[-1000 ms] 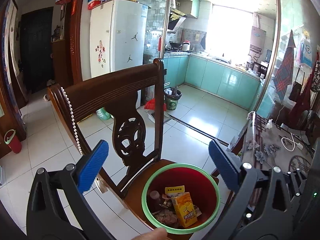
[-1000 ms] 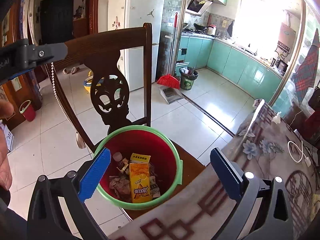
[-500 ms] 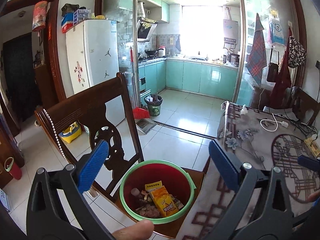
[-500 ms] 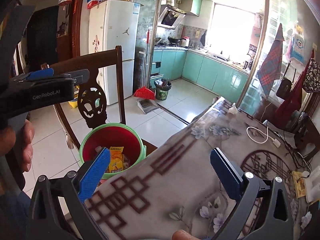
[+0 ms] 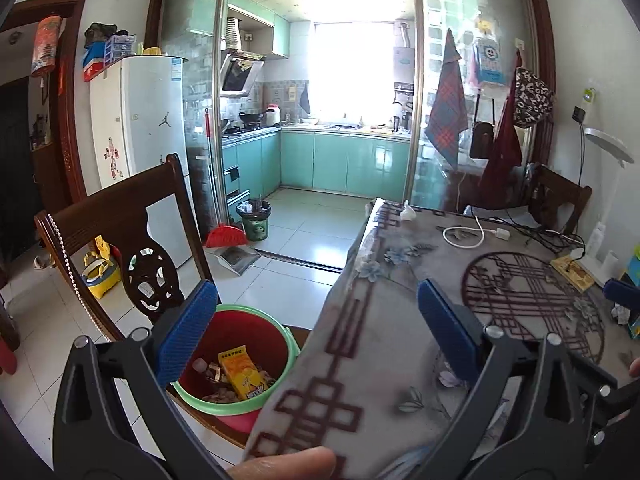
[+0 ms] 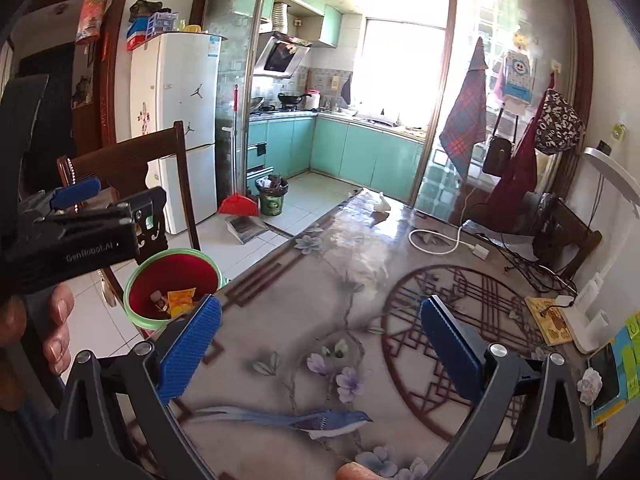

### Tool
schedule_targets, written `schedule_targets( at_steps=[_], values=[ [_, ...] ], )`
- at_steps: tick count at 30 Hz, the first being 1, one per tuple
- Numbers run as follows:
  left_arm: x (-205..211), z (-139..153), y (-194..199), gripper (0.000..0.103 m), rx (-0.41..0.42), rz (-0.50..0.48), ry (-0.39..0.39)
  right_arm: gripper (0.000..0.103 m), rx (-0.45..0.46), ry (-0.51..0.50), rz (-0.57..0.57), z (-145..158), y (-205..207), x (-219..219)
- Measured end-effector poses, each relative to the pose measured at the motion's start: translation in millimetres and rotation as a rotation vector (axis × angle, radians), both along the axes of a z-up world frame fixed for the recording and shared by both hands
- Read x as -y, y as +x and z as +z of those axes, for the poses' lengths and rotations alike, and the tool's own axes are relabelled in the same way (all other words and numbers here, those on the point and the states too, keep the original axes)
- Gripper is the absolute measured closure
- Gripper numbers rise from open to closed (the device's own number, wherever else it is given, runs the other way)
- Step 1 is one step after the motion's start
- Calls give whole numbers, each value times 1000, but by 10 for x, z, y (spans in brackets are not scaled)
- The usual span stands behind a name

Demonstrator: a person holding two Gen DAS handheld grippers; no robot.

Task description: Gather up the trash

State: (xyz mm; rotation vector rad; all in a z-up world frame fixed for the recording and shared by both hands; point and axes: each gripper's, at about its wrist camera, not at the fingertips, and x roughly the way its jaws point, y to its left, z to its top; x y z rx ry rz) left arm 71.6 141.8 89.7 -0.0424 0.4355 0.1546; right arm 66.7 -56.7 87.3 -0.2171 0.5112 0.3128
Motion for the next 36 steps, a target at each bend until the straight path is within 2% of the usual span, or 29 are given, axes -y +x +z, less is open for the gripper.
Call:
schedule_targets(
  at_steps=[6,14,36],
  values=[
    [336,-179,-132,5,8,-44,50,6,42,60,-88,-81,-145,374],
    [530,-312,-217,5,35,-95,106,6,91,128,-172,-138,-180,665],
    [476,-385,-189,5,26,-80,104,6,78,130,-143,-265,-210,537]
  ],
)
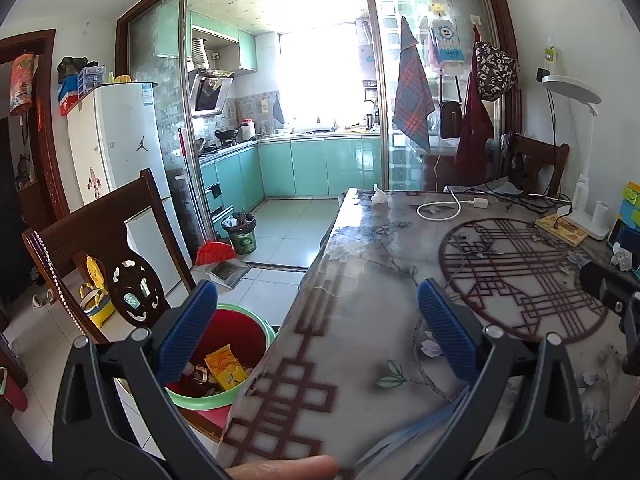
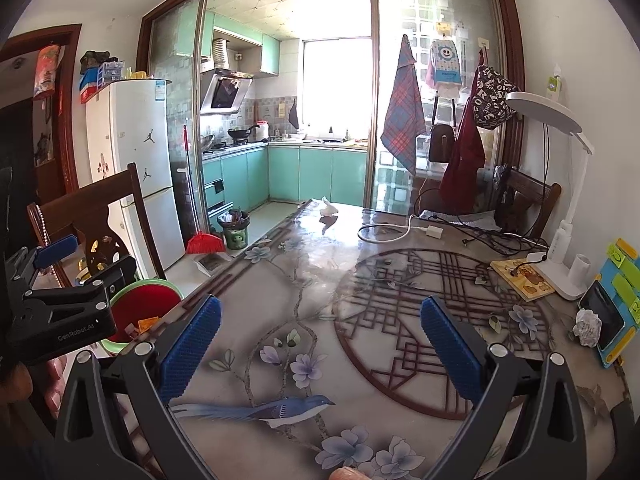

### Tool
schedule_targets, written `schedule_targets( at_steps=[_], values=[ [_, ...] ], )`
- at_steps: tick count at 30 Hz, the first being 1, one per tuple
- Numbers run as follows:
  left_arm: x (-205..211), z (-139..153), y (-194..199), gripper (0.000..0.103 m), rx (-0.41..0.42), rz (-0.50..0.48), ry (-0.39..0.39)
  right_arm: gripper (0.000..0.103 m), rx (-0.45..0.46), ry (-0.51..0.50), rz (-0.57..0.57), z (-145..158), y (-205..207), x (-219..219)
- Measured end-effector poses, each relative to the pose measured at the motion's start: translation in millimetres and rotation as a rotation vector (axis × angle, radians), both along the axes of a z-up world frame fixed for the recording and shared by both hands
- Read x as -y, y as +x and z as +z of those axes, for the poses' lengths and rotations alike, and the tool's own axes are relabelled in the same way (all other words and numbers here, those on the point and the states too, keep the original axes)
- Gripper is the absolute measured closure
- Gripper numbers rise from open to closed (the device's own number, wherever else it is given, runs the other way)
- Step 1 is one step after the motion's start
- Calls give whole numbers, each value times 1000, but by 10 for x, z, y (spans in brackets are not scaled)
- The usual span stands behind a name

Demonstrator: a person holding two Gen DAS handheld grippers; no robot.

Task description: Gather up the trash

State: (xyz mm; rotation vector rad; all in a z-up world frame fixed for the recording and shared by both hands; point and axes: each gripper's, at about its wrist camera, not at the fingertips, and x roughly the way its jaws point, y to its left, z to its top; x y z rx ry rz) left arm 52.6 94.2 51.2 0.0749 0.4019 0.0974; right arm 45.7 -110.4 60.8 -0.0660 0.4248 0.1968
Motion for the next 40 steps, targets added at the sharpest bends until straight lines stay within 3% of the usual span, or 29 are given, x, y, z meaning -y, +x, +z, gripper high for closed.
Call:
schedule_targets(
  at_steps=[40],
  values=[
    [9,5,-3,5,6,12,-13,6,-18,-13,8,-117,22,-39]
  ],
)
